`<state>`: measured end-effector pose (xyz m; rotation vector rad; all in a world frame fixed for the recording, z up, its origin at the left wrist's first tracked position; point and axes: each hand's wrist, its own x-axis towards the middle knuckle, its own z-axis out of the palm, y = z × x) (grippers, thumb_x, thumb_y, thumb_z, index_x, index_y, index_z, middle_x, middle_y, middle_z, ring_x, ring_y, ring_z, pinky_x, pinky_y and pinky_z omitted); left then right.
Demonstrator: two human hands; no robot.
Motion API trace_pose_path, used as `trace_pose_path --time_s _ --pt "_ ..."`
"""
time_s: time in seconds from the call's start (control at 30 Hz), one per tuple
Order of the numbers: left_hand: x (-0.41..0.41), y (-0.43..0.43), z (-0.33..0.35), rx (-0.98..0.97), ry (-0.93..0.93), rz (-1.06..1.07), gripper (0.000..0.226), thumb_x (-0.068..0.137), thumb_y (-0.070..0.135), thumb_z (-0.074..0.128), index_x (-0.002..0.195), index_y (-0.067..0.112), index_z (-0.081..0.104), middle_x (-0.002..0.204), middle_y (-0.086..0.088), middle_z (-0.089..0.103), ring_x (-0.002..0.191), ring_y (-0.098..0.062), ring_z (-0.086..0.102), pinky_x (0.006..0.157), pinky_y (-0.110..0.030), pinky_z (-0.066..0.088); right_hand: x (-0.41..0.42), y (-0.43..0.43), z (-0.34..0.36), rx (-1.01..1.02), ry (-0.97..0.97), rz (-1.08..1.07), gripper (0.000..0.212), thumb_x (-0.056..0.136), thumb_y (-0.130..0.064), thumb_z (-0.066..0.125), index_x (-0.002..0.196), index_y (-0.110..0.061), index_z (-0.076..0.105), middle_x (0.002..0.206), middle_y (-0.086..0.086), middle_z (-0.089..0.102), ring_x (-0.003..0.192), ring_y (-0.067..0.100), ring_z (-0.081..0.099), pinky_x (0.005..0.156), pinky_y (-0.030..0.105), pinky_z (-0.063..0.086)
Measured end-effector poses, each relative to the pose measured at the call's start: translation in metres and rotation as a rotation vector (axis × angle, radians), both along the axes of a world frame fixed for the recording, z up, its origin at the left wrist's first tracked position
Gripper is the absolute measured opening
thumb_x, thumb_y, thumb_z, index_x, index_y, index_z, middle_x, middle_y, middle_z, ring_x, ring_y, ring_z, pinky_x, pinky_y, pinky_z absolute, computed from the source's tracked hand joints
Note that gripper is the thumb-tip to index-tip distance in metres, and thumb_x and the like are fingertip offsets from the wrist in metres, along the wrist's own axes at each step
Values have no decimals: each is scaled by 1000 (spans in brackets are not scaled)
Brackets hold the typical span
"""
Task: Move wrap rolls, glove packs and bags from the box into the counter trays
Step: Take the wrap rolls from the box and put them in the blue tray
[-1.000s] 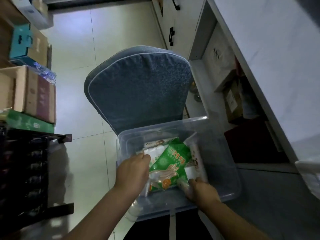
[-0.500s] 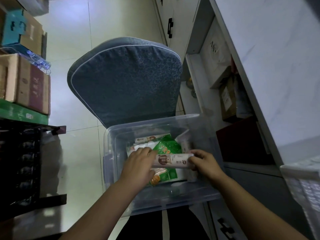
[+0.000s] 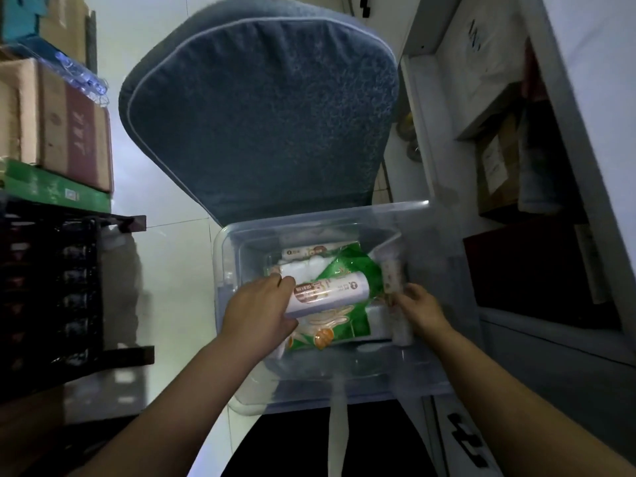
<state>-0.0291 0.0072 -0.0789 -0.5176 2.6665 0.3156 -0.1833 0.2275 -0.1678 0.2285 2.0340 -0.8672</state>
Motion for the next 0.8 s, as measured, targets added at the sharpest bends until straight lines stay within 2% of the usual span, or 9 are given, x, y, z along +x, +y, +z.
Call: trace_pose_path --time_s 0.1,0.17,0.3,0.43,0.53,0.6,0.7,0.8 --pt "10 -14 -12 6 -20 57 49 68 45 71 109 24 56 105 0 67 87 -21 65 62 -26 45 9 11 -30 159 44 156 42 88 -16 61 123 5 51 123 26 58 113 40 55 91 42 44" --pt "18 -21 -20 22 -42 89 53 67 49 70 113 26 55 105 2 67 86 -20 65 59 -24 39 16 14 -49 248 36 177 46 89 -12 59 127 9 45 128 31 53 118 44 51 95 42 42" --pt "29 -31 -33 46 -65 201 60 67 61 65 117 32 48 107 7 64 88 -16 63 58 -24 35 31 11 -79 315 -61 134 47 87 -5 60 128 11 43 129 31 51 117 42 51 92 39 43" --pt "33 -34 -38 71 -50 249 62 65 67 64 115 32 49 107 8 64 86 -14 64 56 -21 35 36 11 -90 321 -19 111 55 79 -4 68 128 5 45 127 29 54 114 42 54 95 47 46" --pt "32 -34 -33 89 -36 248 62 65 67 63 114 32 50 106 8 64 85 -15 64 57 -21 37 37 7 -76 317 27 107 48 75 -10 73 118 3 56 113 26 64 101 38 62 79 37 51" --pt "29 -33 -26 99 -33 243 62 65 67 64 114 32 49 107 8 64 86 -15 64 55 -21 36 36 2 -59 308 52 80 44 75 -17 73 112 1 60 106 25 67 93 36 65 68 30 45" --pt "23 -31 -10 128 -5 238 62 64 66 65 113 31 49 108 9 63 85 -14 63 51 -20 34 34 -2 -28 299 74 51 41 79 -24 70 112 -1 61 106 22 67 84 30 62 65 27 39" --pt "17 -31 9 144 56 211 60 65 64 65 112 30 51 105 7 65 83 -16 63 48 -20 31 37 -1 4 242 81 41 39 83 -28 64 112 -3 59 106 20 66 83 29 60 66 29 42"
